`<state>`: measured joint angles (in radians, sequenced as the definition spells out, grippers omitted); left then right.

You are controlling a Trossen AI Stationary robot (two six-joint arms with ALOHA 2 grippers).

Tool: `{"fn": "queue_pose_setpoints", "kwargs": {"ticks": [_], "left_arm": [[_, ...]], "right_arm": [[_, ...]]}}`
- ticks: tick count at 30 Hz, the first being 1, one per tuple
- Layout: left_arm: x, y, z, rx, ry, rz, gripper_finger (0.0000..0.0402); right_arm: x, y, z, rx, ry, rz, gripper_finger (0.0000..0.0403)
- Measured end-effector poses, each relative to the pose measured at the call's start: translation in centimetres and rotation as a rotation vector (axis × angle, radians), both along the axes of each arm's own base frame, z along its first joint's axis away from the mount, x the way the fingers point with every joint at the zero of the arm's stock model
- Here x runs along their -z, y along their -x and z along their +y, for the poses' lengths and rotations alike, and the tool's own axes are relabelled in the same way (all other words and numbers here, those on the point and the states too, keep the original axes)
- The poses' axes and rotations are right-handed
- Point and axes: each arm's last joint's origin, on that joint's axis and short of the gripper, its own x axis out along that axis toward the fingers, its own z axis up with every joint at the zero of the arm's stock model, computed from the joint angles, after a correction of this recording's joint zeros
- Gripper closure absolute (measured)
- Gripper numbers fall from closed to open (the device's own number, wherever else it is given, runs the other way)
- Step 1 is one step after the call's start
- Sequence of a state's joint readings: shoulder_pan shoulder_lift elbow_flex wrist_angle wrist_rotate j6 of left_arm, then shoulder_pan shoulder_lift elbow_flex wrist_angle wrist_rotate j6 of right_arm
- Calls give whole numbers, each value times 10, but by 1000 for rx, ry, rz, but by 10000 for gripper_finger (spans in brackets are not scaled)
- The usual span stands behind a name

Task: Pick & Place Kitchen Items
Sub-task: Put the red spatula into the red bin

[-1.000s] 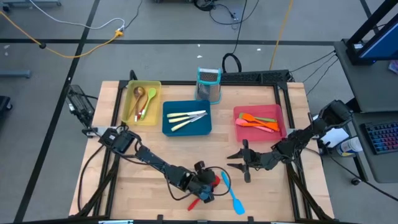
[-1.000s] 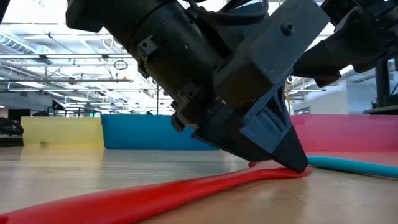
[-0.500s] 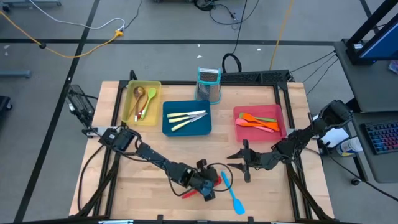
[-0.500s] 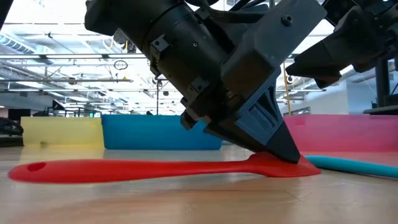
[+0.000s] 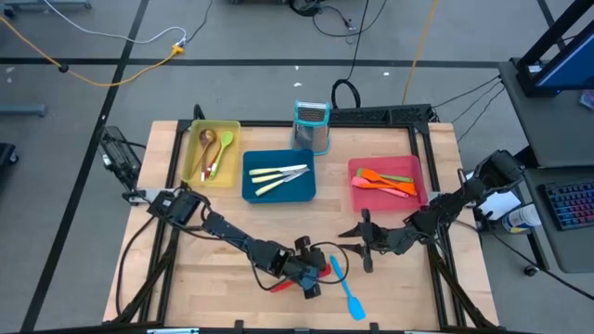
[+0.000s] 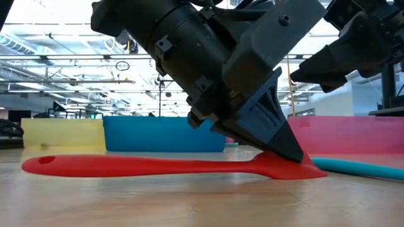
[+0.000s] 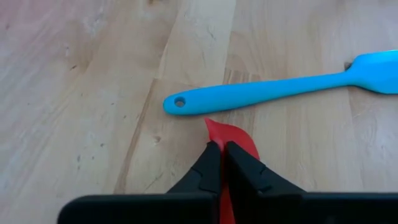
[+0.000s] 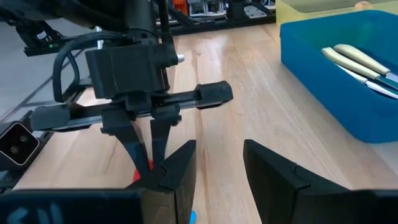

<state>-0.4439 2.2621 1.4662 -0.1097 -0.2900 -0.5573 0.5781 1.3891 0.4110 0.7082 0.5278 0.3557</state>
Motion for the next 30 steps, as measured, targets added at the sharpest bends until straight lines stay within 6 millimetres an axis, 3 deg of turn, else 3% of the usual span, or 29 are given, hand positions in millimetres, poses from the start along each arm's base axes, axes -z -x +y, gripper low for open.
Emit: {"fn": "queue_pose_setpoints", "kwargs": {"ticks": [10,15,20,25,30], "left_arm": [[-40,5,0,102,-48,-54,396],[-39,6,3,84,-72,-32,396],[-39,6,8,63,-80,-19,396],[-40,3,12,62,-98,-30,392],[-41,2,15,54,-105,-33,396]], "right_arm": [[1,0,0,16,-68,9,277],[4,1,-1,53,-130,41,277],[22,-3,2,42,-96,95,277],[40,-11,4,-1,-115,112,277],[46,-20,0,-135,-155,107,277]]}}
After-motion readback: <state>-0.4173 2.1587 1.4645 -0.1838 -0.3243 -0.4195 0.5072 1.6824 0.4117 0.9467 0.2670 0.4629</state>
